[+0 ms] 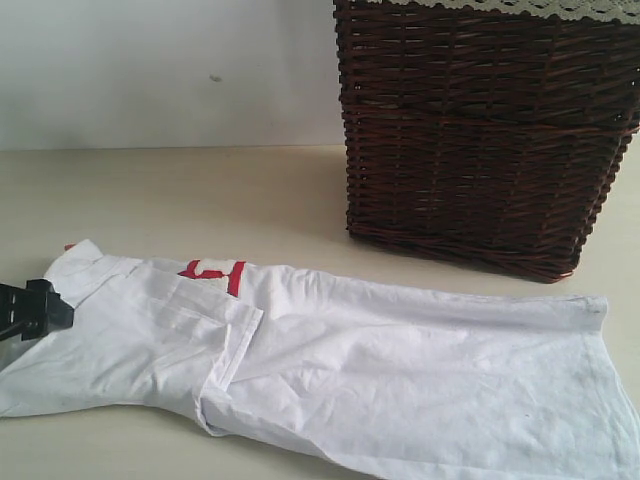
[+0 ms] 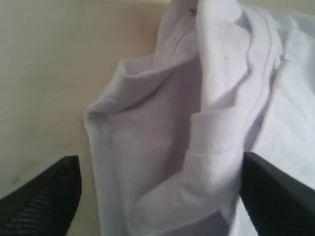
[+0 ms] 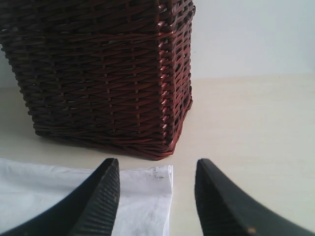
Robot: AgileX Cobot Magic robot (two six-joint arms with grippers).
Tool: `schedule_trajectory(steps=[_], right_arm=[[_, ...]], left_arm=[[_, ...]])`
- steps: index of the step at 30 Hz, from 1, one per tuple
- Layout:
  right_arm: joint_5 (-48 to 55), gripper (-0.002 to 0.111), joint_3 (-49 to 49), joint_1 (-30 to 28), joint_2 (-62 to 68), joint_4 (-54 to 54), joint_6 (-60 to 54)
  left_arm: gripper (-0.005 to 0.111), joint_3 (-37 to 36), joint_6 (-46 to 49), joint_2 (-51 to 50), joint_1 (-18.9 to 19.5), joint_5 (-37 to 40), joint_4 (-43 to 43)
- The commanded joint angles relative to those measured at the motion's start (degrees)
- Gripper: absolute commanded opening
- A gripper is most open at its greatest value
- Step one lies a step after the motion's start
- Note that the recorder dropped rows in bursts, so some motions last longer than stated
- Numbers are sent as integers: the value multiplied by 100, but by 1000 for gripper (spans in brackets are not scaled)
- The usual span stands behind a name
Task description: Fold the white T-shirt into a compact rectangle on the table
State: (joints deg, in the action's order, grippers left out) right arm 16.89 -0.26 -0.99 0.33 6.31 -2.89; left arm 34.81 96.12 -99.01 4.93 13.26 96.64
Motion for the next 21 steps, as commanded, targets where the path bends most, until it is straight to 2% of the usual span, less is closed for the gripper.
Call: schedule_trajectory(steps=[1, 6, 8, 9, 11, 16, 17, 18, 19, 21], right_arm=[[-72, 47, 26, -32, -33, -17, 3], [-72, 47, 26, -32, -33, -17, 3], [-72, 47, 26, -32, -33, -17, 3], [-72, 47, 26, -32, -33, -17, 3], [-72, 47, 26, -32, -33, -17, 3], [-72, 47, 26, -32, -33, -17, 3], [-72, 47, 26, -32, -33, -17, 3], [-72, 47, 26, -32, -33, -17, 3], [-72, 47, 26, -32, -33, -17, 3], [-72, 47, 26, -32, -33, -17, 3]], left_arm=[[83, -13, -76, -210, -30, -113, -1], [82, -13, -63, -355, -30, 16, -1], [74, -13, -63, -355, -30, 151, -12], [60, -13, -63, -355, -30, 163, -26], [45, -13, -63, -355, -30, 177, -48], [44, -13, -63, -355, -30, 177, -48], [41, -13, -63, -355, -30, 177, -33], [36, -13, -63, -355, -30, 177, -33], [21, -13, -63, -344, -30, 153, -33], [1, -13, -39, -332, -30, 144, -57]])
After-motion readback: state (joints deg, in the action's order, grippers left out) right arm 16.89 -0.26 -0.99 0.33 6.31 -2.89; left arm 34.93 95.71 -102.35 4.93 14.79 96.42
